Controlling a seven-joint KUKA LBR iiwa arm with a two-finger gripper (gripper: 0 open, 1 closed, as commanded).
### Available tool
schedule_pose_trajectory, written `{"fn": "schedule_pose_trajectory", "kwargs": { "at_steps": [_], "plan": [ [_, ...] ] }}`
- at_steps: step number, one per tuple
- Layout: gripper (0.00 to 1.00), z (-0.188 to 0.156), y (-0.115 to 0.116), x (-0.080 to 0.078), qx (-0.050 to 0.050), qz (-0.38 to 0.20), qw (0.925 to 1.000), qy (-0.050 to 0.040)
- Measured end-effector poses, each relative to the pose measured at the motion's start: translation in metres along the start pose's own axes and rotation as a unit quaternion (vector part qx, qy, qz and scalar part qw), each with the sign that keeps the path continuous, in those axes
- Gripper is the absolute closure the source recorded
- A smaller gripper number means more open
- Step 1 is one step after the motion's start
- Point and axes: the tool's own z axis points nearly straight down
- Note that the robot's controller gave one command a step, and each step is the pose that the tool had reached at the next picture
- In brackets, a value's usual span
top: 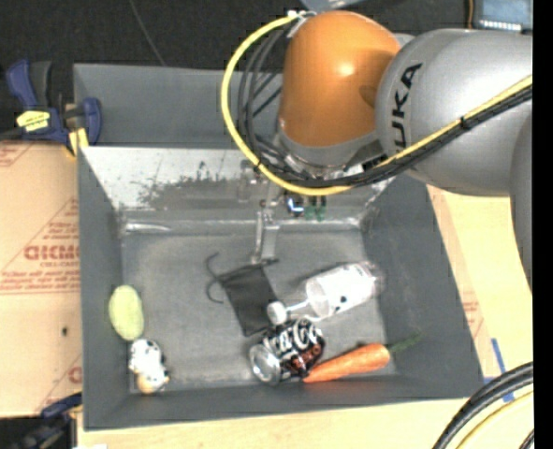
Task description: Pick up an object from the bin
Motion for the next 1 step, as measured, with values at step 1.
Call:
{"fn": "schedule_pose_trajectory", "kwargs": {
  "at_steps": [1],
  "plan": [
    [0.00, -0.0053, -0.0005, -0.0009, -0.001, 0.001, 1.0000, -0.0040]
  ]
}}
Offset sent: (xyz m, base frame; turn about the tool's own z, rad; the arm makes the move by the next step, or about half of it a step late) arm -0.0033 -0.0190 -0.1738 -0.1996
